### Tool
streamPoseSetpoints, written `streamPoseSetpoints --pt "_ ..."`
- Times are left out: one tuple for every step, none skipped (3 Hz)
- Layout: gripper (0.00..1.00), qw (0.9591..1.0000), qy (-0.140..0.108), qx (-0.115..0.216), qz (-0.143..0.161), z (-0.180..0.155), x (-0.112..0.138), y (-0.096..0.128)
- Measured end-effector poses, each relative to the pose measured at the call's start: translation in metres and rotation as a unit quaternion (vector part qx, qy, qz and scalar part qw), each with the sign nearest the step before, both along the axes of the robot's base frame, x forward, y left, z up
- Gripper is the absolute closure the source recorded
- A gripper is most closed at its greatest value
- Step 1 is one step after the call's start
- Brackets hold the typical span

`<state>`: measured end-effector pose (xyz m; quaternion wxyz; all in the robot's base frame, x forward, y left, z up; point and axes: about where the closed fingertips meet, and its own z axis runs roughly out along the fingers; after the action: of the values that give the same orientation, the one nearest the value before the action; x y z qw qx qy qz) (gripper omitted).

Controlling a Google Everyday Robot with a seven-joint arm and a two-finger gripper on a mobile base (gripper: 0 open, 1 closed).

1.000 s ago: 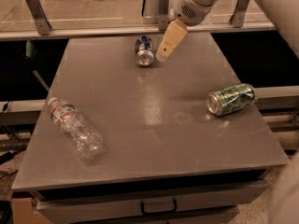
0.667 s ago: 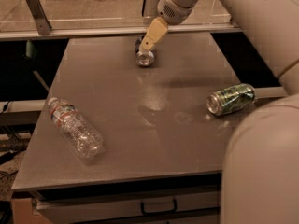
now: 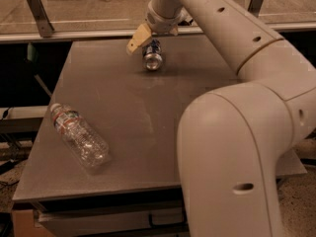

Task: Place pepsi can upright

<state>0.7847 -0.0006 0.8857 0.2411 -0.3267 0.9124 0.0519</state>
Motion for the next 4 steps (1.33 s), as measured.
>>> streamPoseSetpoints --pt "0.00 0.9978 0.025 0.006 -0.062 -0.020 0.014 0.002" --pt "0.17 0.9929 0.044 0.007 -0.110 -0.032 0.023 0.003" --pt "0.39 0.9899 0.051 0.004 -0.132 -0.034 0.026 0.005" --pt "0.62 0.9882 0.051 0.003 -0.145 -0.031 0.028 0.001"
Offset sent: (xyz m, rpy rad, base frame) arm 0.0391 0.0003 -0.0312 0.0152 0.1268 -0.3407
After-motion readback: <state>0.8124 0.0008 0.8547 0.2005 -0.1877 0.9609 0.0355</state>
